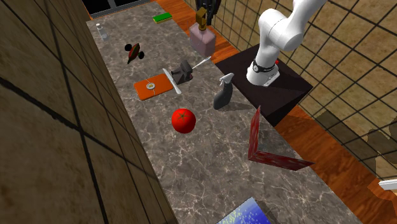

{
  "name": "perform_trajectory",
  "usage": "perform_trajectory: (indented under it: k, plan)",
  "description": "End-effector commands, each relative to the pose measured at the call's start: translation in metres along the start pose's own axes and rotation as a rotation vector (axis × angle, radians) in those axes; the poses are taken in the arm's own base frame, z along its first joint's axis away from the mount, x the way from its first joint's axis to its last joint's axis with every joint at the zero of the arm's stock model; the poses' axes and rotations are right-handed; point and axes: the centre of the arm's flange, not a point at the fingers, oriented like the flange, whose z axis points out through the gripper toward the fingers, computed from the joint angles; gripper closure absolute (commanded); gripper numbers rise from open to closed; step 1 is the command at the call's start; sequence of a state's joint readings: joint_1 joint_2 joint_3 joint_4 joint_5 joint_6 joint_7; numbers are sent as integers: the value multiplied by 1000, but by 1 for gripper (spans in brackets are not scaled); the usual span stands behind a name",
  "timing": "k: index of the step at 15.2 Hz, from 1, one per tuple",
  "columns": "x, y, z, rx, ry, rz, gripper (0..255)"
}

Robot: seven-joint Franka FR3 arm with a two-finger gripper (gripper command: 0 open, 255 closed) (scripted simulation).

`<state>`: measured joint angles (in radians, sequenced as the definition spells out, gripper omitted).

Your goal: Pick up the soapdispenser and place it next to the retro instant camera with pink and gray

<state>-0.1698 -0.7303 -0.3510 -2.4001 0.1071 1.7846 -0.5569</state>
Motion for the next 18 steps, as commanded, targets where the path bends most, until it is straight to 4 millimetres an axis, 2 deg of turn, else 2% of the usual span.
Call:
perform_trajectory:
  k: [1,18]
  plan:
    - [-3,2,10,0,1,0,255]
    - [-24,23,94,0,1,0,255]
